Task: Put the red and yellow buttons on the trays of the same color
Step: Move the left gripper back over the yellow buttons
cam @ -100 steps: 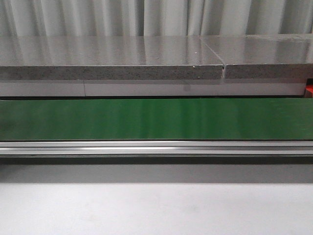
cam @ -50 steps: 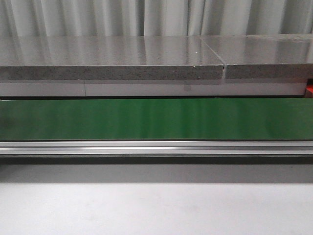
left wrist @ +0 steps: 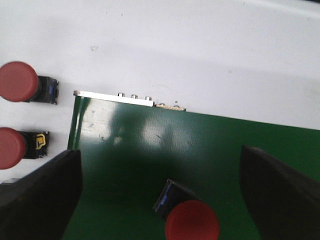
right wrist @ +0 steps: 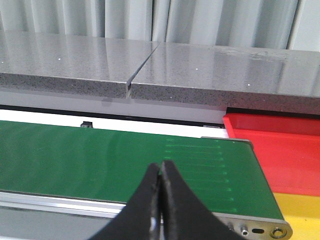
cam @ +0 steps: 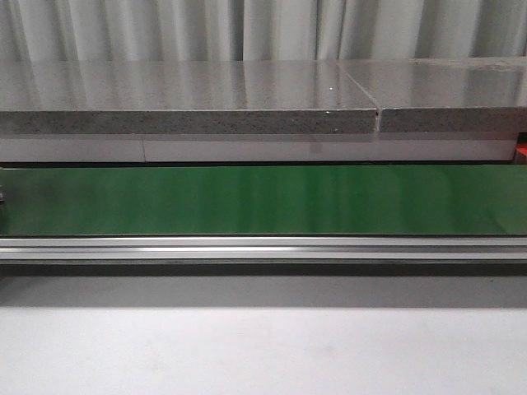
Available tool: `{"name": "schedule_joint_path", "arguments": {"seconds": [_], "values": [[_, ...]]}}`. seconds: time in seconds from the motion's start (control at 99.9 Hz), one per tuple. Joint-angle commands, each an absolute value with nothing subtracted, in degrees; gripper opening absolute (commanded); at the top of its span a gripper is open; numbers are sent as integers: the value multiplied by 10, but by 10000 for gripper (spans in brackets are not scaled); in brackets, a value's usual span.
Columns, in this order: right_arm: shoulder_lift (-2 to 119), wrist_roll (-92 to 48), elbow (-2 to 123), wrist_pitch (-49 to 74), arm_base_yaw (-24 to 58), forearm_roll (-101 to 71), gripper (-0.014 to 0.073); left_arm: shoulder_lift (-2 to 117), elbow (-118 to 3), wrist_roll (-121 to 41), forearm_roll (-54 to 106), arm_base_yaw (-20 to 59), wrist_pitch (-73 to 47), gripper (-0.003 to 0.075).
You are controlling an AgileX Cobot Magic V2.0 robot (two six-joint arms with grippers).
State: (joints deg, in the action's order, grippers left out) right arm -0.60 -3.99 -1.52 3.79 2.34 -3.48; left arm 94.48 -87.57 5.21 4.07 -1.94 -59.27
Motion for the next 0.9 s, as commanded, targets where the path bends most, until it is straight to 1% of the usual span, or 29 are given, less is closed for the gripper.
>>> {"name": "schedule_joint_path", "arguments": {"seconds": [0.0, 0.14, 0.29, 0.42, 0.551, 0.691, 0.891], "values": [[-17, -43, -7, -9, 24, -31, -66, 905, -900, 54, 51, -18, -572, 622], [-17, -43, -7, -9, 24, -31, -66, 885, -899, 79, 44, -19, -572, 622], [-17, -43, -7, -9, 24, -31, -66, 860, -884, 134, -12, -19, -568, 622], [-17, -43, -7, -9, 24, -31, -66, 828, -841, 188, -87, -20, -559, 622], [-17, -43, -7, -9, 24, -31, -66, 791, -782, 193, -95, -29, -534, 622], [-17, -43, -7, -9, 24, -31, -66, 749, -712, 209, -86, -69, -504, 622], [-17, -43, -7, -9, 24, -31, -66, 711, -637, 207, -82, -177, -487, 622]]}}
